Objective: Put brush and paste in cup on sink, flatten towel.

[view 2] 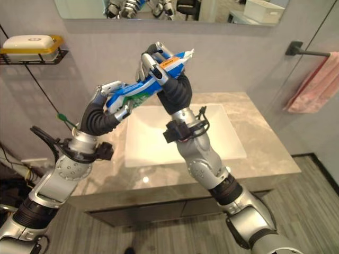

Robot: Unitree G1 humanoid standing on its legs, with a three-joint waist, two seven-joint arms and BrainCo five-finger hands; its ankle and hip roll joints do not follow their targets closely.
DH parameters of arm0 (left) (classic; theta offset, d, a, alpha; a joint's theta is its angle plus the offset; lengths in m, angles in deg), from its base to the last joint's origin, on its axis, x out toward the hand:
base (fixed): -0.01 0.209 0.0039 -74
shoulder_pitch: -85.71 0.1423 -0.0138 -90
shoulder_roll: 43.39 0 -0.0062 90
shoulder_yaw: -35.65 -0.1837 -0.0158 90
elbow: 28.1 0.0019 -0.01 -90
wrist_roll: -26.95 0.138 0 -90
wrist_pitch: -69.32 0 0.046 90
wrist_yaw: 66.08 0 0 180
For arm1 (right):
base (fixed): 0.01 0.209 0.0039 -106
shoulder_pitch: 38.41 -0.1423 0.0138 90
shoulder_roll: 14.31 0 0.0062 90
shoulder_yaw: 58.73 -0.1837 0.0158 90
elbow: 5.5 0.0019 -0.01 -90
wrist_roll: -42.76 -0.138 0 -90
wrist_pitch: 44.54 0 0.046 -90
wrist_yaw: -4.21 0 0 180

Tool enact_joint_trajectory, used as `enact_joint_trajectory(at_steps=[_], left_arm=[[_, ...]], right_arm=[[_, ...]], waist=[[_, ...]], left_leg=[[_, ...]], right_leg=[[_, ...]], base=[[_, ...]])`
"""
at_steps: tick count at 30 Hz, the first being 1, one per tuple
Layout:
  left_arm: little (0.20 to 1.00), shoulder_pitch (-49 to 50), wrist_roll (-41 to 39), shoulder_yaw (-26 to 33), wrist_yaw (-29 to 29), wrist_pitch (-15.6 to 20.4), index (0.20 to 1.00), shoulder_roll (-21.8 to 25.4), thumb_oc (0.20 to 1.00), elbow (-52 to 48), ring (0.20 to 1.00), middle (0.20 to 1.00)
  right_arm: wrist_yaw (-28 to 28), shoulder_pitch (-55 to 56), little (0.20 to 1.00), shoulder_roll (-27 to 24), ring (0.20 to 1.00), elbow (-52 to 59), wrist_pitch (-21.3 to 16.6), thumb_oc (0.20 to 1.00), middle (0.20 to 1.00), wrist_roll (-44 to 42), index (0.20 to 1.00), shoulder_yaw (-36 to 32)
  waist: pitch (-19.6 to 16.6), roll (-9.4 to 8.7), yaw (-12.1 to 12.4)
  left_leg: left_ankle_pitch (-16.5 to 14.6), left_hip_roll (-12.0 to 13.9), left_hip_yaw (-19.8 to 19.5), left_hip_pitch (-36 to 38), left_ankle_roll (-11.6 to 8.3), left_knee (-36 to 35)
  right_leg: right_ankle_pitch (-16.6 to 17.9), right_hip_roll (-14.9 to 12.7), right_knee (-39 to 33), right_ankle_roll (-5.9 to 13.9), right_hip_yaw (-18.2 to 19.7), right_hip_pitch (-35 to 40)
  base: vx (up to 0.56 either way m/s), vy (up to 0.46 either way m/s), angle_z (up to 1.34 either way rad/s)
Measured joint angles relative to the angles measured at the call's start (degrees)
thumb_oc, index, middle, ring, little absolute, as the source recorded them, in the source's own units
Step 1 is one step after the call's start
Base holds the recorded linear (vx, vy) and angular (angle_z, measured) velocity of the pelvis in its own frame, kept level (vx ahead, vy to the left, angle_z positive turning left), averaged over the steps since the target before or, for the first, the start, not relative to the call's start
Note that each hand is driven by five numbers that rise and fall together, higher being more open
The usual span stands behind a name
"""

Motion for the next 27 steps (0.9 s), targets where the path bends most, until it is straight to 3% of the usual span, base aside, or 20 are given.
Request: enact_joint_trajectory(at_steps=[7, 11, 13, 16, 18, 20, 25, 27], left_arm=[[1.000, 6.8, -0.7, 3.2, -1.2, -1.3, 1.000, -2.7, 1.000, -2.3, 1.000, 1.000], [1.000, 19.0, -5.5, 7.0, -0.4, -1.1, 1.000, -4.8, 1.000, -5.8, 1.000, 1.000], [1.000, 25.8, -11.3, 8.1, 2.7, -0.8, 1.000, -2.6, 1.000, -6.6, 1.000, 1.000], [1.000, 31.4, -16.2, 11.2, 7.3, 1.0, 1.000, 3.3, 1.000, -8.1, 1.000, 1.000], [1.000, 36.3, -24.0, 12.7, 12.1, 1.5, 1.000, 7.6, 1.000, -8.4, 1.000, 1.000], [1.000, 38.5, -27.9, 13.1, 14.7, 1.6, 1.000, 11.6, 1.000, -6.9, 1.000, 1.000], [1.000, 42.7, -34.9, 12.5, 19.1, 0.6, 1.000, 12.3, 1.000, 1.5, 1.000, 1.000], [1.000, 44.1, -36.7, 12.7, 19.7, -0.9, 1.000, 12.6, 1.000, 4.6, 1.000, 1.000]], right_arm=[[6.9, 1.5, 0.200, 0.9, 0.200, 0.1, -0.2, 0.200, 0.200, 4.8, 0.200, -4.3], [10.9, -0.2, 0.200, -0.6, 0.200, 0.1, -1.3, 0.200, 0.200, 10.0, 0.200, -9.9], [12.6, -3.2, 0.200, -3.5, 0.200, -0.1, -2.4, 0.200, 0.200, 12.4, 0.200, -13.0], [13.2, -8.1, 0.200, -6.1, 0.200, -1.1, -2.5, 0.200, 0.200, 14.4, 0.200, -13.1], [13.3, -13.7, 0.200, -8.6, 0.200, -3.5, -3.0, 0.200, 0.200, 16.7, 0.200, -12.6], [13.9, -16.9, 0.200, -8.8, 0.200, -6.4, -3.0, 0.200, 0.200, 16.9, 0.200, -11.7], [14.0, -17.0, 0.200, -11.6, 0.200, -6.4, -1.9, 0.200, 0.200, 21.3, 0.200, -9.3], [13.3, -14.9, 0.200, -15.6, 0.200, -4.0, -1.1, 0.200, 0.200, 23.0, 0.200, -9.9]], waist=[[0.2, -0.02, 2.7], [1.0, -0.09, 5.2], [2.4, 0.23, 8.8], [3.5, 0.28, 10.3], [4.5, -0.59, 13.7], [4.8, -0.82, 13.8], [6.6, -0.80, 16.6], [7.1, -1.10, 17.2]], left_leg=[[0.5, -0.6, -3.1, -2.7, 0.13, 0.0], [0.9, -1.2, -5.4, -3.8, 0.21, 0.0], [1.2, -1.8, -7.1, -4.8, 0.42, 0.0], [1.3, -2.4, -8.5, -5.7, 0.53, 0.0], [1.8, -3.8, -10.1, -6.9, 0.83, 0.0], [2.0, -4.4, -11.9, -7.9, 1.07, 0.1], [2.3, -6.5, -15.0, -8.9, 1.38, 0.1], [2.6, -7.1, -16.2, -9.9, 1.53, 0.1]], right_leg=[[-0.4, -0.3, 0.0, 0.05, -3.1, -0.5], [-1.1, -0.5, 0.0, 0.22, -5.5, 0.2], [-1.5, -1.2, 0.0, 0.35, -7.3, 0.6], [-1.6, -1.4, 0.0, 0.55, -8.7, 0.5], [-1.8, -2.2, 0.0, 0.91, -10.2, 0.5], [-2.1, -2.6, 0.0, 1.26, -11.9, 0.6], [-2.8, -3.8, 0.0, 2.08, -15.3, 2.1], [-2.9, -4.1, 0.0, 2.19, -16.8, 2.2]], base=[[0.01, 0.025, 0.22], [0.00, 0.010, 0.32], [0.00, 0.012, 0.39], [-0.01, 0.017, 0.32], [-0.01, 0.036, 0.47], [0.00, 0.021, 0.39], [0.00, 0.021, 0.42], [0.01, 0.020, 0.34]])
